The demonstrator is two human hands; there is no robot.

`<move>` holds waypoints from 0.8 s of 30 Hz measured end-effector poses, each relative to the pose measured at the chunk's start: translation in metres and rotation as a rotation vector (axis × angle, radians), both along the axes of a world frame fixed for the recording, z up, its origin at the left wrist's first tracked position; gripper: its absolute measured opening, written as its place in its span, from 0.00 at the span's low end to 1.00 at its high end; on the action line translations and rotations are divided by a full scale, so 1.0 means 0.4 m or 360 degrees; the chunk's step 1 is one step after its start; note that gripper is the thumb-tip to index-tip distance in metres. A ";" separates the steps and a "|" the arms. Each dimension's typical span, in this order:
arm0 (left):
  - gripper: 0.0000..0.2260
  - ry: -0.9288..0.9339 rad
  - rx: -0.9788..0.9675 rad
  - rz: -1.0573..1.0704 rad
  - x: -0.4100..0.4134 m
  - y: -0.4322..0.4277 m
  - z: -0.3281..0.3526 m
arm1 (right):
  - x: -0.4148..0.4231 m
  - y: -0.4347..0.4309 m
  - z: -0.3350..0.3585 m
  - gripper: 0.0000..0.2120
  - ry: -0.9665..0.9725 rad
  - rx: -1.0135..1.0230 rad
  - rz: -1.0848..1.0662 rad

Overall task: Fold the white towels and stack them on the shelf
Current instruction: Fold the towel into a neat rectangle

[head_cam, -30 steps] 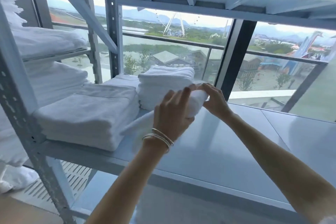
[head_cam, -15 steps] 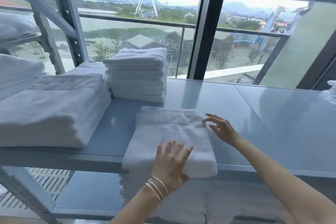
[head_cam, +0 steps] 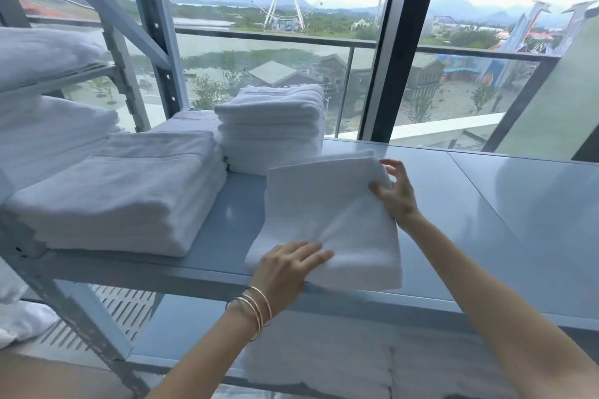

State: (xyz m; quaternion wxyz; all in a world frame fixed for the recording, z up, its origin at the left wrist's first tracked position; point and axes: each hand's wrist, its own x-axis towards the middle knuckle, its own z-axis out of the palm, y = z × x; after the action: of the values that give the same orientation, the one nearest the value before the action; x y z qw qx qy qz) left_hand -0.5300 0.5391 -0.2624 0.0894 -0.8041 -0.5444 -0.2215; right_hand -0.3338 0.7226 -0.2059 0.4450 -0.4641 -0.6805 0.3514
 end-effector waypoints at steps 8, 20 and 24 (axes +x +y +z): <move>0.33 0.0041 -0.0056 0.0265 -0.028 0.025 -0.052 | 0.033 -0.258 -0.087 0.55 -0.1872 0.0217 0.0771; 0.18 0.0157 0.0158 0.0293 -0.047 -0.021 0.006 | -0.056 -0.397 -0.095 0.46 -0.1692 0.1129 0.0233; 0.17 0.0183 0.0294 0.0271 -0.047 -0.069 0.038 | -0.041 -0.401 -0.048 0.30 -0.1535 0.1188 0.0237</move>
State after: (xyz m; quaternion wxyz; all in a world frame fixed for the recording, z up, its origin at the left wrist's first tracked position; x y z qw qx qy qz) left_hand -0.5486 0.5114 -0.2470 0.2125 -0.7548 -0.5819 -0.2158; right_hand -0.3503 0.5620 -0.2251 0.1936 -0.3349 -0.9129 -0.1301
